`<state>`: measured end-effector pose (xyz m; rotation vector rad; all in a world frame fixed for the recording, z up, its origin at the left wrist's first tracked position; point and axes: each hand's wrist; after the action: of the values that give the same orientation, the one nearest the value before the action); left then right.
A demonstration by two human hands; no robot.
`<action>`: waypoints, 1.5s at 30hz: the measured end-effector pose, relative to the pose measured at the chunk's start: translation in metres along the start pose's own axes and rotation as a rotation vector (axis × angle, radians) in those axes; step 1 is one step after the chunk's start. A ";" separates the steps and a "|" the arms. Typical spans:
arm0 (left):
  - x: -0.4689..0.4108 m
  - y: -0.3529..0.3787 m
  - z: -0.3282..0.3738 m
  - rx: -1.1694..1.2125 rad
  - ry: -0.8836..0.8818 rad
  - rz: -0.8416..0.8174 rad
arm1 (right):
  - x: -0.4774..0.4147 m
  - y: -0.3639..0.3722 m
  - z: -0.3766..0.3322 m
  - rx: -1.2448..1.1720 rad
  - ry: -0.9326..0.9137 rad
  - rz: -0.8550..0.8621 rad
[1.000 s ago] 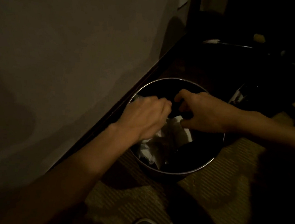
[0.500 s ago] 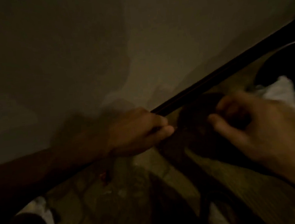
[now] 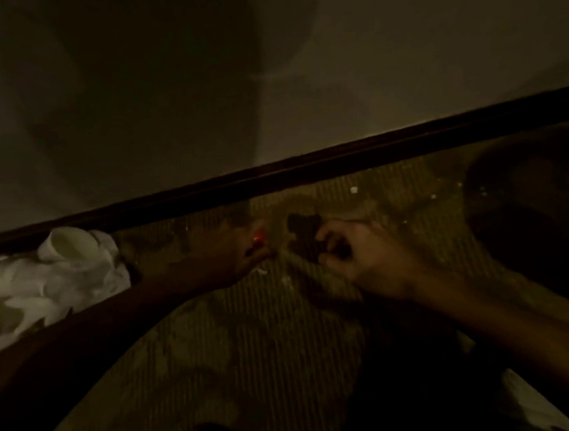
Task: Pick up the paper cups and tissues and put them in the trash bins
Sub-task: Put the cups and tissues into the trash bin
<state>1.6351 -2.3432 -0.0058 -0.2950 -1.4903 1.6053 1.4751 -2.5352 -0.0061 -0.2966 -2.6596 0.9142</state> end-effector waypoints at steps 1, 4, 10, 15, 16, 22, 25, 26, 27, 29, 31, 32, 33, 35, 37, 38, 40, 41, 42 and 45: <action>0.002 0.011 -0.008 0.083 -0.048 0.061 | -0.009 0.013 -0.003 -0.017 0.007 -0.008; -0.001 0.035 -0.026 0.252 -0.145 0.145 | -0.028 0.043 -0.007 -0.038 0.012 -0.038; -0.009 0.068 -0.037 0.312 -0.181 0.310 | -0.050 0.082 -0.002 -0.055 0.119 -0.070; 0.003 0.070 -0.034 0.537 -0.224 0.440 | -0.059 0.091 -0.014 -0.230 0.323 0.016; 0.008 0.069 -0.033 0.605 -0.209 0.444 | -0.059 0.092 -0.020 -0.309 0.374 0.023; 0.043 0.053 -0.019 1.030 -0.141 0.489 | -0.054 0.097 -0.073 -0.676 0.528 -0.193; 0.061 0.042 -0.027 1.013 -0.096 0.617 | -0.057 0.117 -0.100 -0.542 0.524 -0.199; 0.068 0.041 -0.033 0.927 -0.071 0.697 | -0.058 0.124 -0.107 -0.512 0.520 -0.183; 0.076 0.040 -0.038 0.803 -0.051 0.785 | -0.057 0.130 -0.114 -0.484 0.504 -0.171; 0.093 0.040 -0.051 0.669 -0.060 0.862 | -0.055 0.140 -0.126 -0.336 0.441 -0.153; 0.110 0.043 -0.067 0.700 -0.087 0.844 | -0.054 0.151 -0.136 -0.190 0.356 -0.136; 0.119 0.046 -0.076 0.743 -0.079 0.831 | -0.056 0.158 -0.141 -0.165 0.308 -0.139; 0.128 0.048 -0.085 0.789 -0.068 0.825 | -0.057 0.163 -0.147 -0.152 0.274 -0.152; 0.147 0.051 -0.108 0.845 -0.134 0.844 | -0.063 0.175 -0.165 -0.093 0.236 -0.197; 0.164 0.055 -0.134 0.826 -0.300 0.916 | -0.072 0.186 -0.184 -0.022 0.215 -0.236; 0.167 0.058 -0.144 0.797 -0.382 0.947 | -0.075 0.187 -0.191 0.003 0.214 -0.243; 0.173 0.064 -0.168 0.715 -0.500 0.997 | -0.082 0.189 -0.210 0.002 0.232 -0.265; 0.173 0.066 -0.177 0.656 -0.539 1.004 | -0.083 0.189 -0.219 -0.025 0.256 -0.279; 0.172 0.067 -0.184 0.591 -0.573 0.996 | -0.086 0.189 -0.226 -0.041 0.277 -0.294; 0.161 0.067 -0.194 0.461 -0.600 0.919 | -0.090 0.182 -0.238 -0.068 0.322 -0.360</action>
<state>1.6489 -2.0862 -0.0508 -0.2564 -1.4096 2.9151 1.6606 -2.2874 0.0376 0.0223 -2.3427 0.6058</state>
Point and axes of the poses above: each hand's wrist, its own x-axis away from the middle knuckle, its own y-axis out of the palm, z = x × y, and after that the axes turned 12 degrees about z, right-handed
